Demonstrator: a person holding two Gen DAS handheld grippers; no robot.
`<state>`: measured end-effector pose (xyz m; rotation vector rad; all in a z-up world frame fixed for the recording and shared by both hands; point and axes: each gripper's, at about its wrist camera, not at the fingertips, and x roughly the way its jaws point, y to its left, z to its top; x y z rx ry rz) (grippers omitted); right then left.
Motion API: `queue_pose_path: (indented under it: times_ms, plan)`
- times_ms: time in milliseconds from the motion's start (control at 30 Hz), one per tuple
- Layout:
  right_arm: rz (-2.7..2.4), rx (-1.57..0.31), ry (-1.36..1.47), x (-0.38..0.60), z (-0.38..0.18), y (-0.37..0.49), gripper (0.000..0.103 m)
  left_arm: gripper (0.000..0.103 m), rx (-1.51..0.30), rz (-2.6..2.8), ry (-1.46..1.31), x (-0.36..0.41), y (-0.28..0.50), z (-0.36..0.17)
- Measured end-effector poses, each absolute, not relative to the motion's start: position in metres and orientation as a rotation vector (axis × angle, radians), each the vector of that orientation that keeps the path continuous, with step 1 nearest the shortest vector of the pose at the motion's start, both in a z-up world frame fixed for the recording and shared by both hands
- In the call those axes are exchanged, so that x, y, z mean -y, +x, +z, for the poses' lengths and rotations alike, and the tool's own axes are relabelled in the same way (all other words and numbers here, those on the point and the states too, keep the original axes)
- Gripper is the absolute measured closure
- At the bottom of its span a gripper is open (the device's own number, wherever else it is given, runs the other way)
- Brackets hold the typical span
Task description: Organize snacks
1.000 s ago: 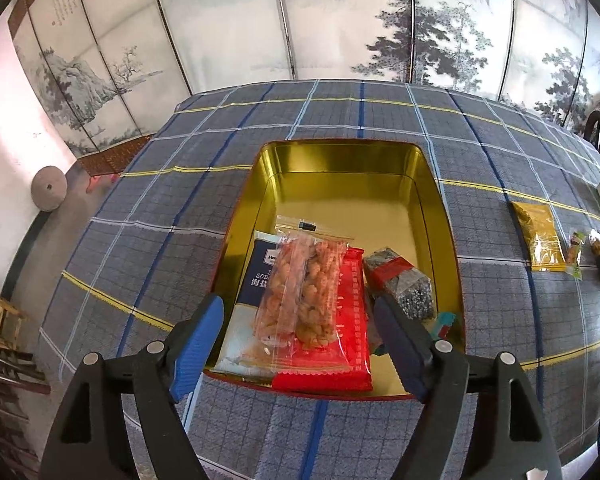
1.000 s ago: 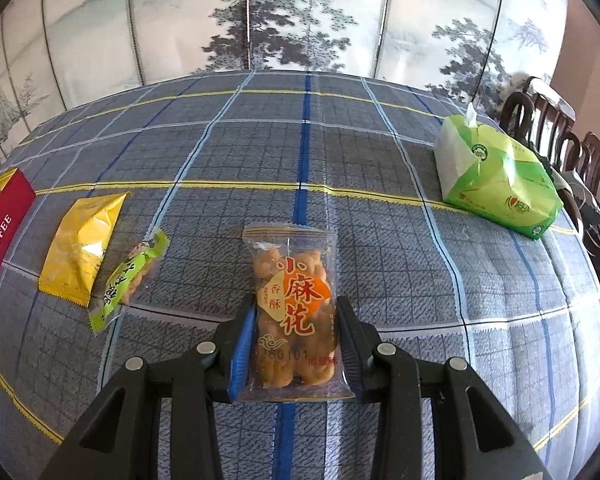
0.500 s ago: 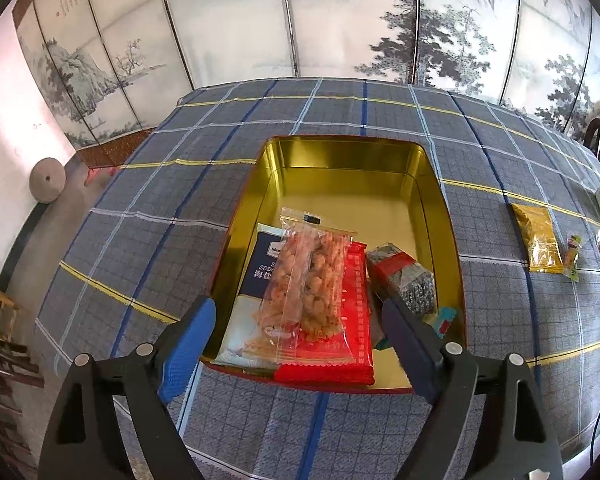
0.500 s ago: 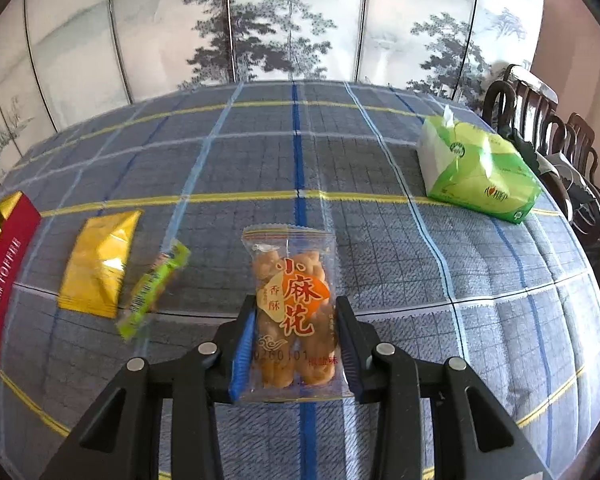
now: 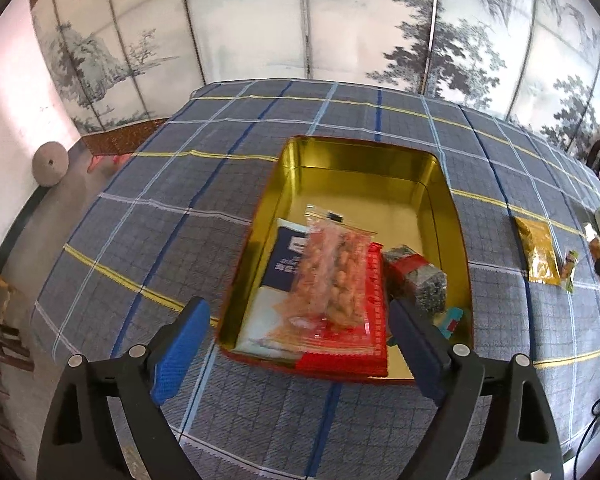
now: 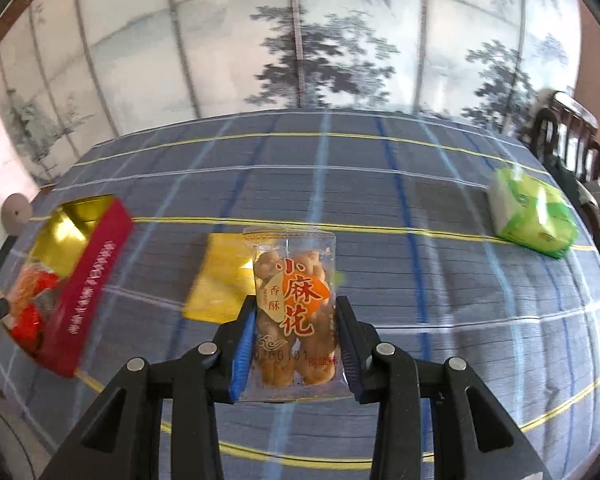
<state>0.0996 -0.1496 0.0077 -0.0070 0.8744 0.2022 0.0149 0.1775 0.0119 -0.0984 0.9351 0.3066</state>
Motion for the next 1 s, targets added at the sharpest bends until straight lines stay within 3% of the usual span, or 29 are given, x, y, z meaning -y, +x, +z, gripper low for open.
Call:
queue_pose_path:
  times_ms: [1000]
  plan:
    - [0.54, -0.896, -0.196, -0.053, 0.005, 0.074, 0.065, 0.013, -0.918, 0.419, -0.221, -0.245, -0.032, 0.019]
